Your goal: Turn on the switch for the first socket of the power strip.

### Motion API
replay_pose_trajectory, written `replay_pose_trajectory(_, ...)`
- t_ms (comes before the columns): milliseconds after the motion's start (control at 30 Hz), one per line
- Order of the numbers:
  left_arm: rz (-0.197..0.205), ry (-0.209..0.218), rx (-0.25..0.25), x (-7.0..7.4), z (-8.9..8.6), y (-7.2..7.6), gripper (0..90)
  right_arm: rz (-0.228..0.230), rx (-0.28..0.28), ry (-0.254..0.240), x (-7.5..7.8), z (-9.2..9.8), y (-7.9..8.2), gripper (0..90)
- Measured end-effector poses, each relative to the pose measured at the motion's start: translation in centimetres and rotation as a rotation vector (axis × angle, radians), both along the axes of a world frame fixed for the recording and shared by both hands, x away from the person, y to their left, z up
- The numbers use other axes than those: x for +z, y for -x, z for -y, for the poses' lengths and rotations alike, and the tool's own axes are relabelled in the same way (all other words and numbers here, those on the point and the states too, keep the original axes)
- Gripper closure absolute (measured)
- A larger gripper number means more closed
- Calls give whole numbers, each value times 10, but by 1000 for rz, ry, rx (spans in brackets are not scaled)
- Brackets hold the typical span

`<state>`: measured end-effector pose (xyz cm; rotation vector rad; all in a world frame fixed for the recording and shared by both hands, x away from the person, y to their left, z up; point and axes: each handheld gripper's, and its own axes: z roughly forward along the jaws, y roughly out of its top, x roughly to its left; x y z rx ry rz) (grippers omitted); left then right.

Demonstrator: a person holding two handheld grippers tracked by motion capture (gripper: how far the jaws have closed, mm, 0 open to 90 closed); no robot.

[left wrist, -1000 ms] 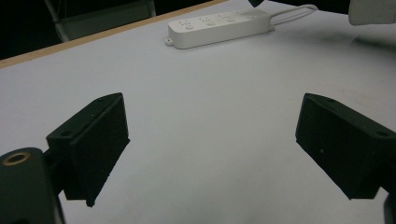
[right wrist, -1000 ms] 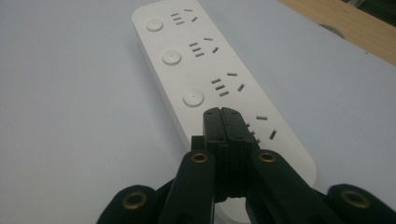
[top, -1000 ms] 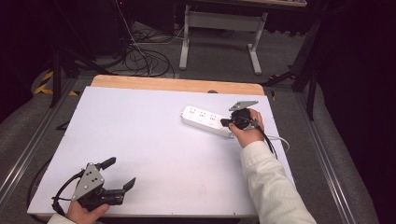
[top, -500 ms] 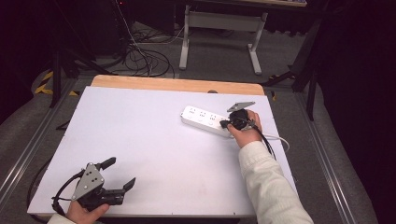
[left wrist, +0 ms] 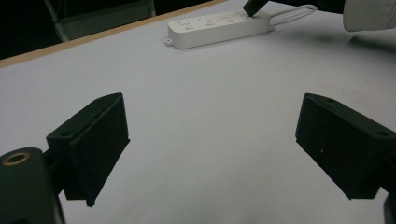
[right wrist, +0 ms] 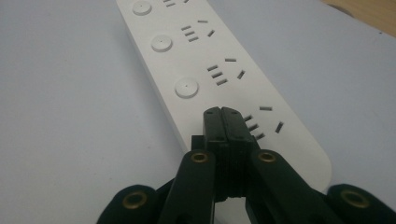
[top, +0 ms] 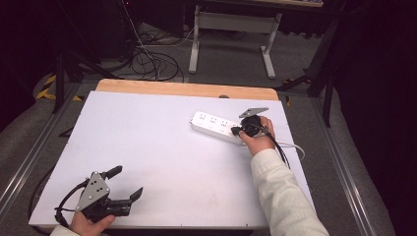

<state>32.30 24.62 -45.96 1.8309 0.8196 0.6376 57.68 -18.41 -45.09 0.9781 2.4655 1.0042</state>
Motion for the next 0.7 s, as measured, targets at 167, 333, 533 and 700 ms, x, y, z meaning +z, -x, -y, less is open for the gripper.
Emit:
replay_pose_trajectory(167, 2, -2, -1, 0, 0, 0, 100, 10, -12, -11, -2, -1, 1, 900)
replay_pose_trajectory(333, 1, -2, -2, 0, 0, 0, 100, 13, -13, -2, -2, -1, 1, 900)
replay_pose_trajectory(533, -2, 2, -3, 0, 0, 0, 100, 7, -26, 4, -2, -3, 2, 900)
replay_pose_trajectory(700, -2, 1, -3, 0, 0, 0, 100, -2, -35, -7, -2, -2, 1, 900)
